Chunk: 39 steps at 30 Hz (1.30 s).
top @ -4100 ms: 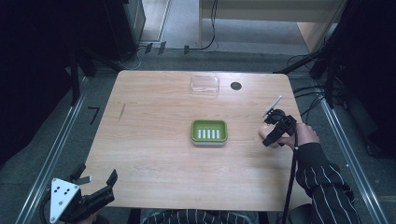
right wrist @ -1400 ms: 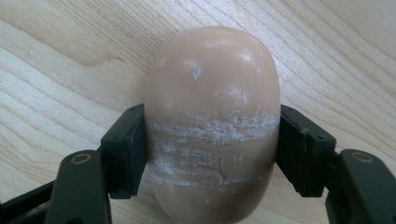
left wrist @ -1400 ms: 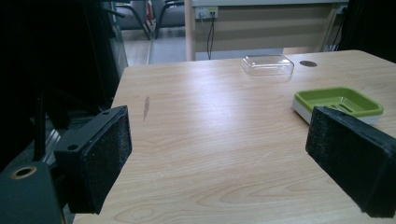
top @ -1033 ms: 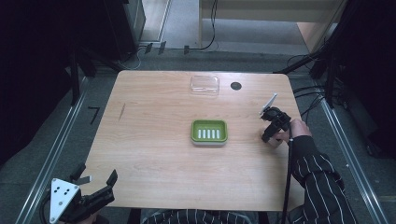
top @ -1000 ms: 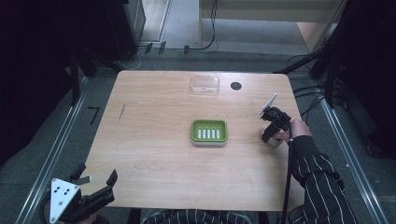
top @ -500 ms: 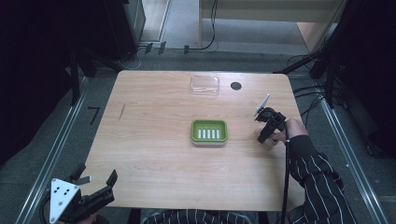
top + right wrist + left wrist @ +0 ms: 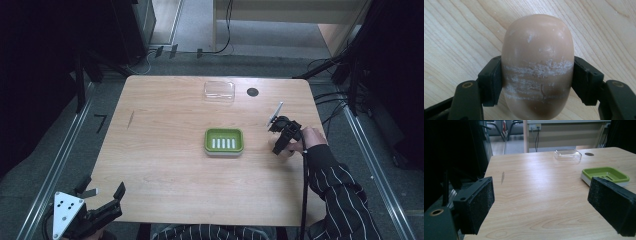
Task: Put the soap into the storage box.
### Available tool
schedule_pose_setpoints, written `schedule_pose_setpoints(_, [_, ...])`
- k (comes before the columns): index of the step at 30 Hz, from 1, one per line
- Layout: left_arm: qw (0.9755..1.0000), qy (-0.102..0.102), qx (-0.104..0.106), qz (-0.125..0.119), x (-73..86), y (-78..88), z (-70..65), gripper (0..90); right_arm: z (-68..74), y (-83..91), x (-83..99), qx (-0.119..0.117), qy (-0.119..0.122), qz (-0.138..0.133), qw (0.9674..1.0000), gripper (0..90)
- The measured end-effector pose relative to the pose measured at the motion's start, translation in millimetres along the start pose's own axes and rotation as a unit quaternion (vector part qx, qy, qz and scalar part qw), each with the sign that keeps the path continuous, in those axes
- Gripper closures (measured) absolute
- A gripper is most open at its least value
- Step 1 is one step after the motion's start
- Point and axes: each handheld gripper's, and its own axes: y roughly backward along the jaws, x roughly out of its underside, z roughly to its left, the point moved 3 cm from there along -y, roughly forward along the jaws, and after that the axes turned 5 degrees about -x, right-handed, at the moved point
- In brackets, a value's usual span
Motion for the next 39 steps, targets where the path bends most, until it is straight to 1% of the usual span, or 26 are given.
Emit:
schedule_pose_setpoints(3, [1.0000,0.001,-0.001,0.000,0.2,0.5,0.0,7.2,2.1,0.6,-1.7,0.001,0.001,0.000,1.0000,33.7])
schedule_pose_setpoints(4, [1.0000,0.001,-0.001,0.000,0.2,0.5,0.1,7.2,2.1,0.7,-2.1,0.003,0.005,-0.001,1.0000,33.7])
schedule_pose_setpoints(13, [1.0000,0.002,-0.002,0.000,0.4,1.4,0.5,7.2,8.2,2.4,-5.9,0.000,0.014,0.001,0.9999,33.7])
schedule_pose_setpoints(22, [1.0000,0.002,-0.003,0.001,0.8,2.3,1.2,7.2,13.2,6.9,-9.5,0.002,0.025,-0.006,0.9997,33.7])
schedule_pose_setpoints(24, [1.0000,0.002,-0.003,0.000,0.9,2.6,1.3,7.2,15.1,8.8,-11.3,0.002,0.036,-0.004,0.9993,33.7])
schedule_pose_setpoints(26, [1.0000,0.003,-0.004,0.000,1.0,2.7,1.5,7.2,18.1,10.1,-13.4,0.002,0.037,-0.007,0.9993,33.7])
schedule_pose_setpoints(27, [1.0000,0.003,-0.004,0.000,1.0,2.7,1.5,7.2,19.8,11.6,-14.7,0.003,0.044,-0.007,0.9990,33.7])
schedule_pose_setpoints(28, [1.0000,0.003,-0.004,0.000,1.0,2.8,1.5,7.2,21.4,12.0,-16.0,0.002,0.044,-0.010,0.9990,33.7])
schedule_pose_setpoints(29, [1.0000,0.003,-0.004,0.000,1.1,2.7,1.5,7.2,22.8,13.2,-17.4,0.003,0.052,-0.010,0.9986,33.7])
schedule_pose_setpoints(31, [1.0000,0.003,-0.004,0.000,1.1,2.8,1.6,7.2,25.4,14.5,-19.2,0.002,0.056,-0.012,0.9984,33.7])
schedule_pose_setpoints(32, [1.0000,0.002,-0.004,0.000,1.1,2.8,1.7,7.2,26.1,15.6,-20.1,0.006,0.061,-0.009,0.9981,33.7])
schedule_pose_setpoints(39, [1.0000,0.004,-0.005,0.000,1.3,3.2,1.9,7.2,32.9,21.5,-26.6,0.009,0.075,-0.015,0.9971,33.7])
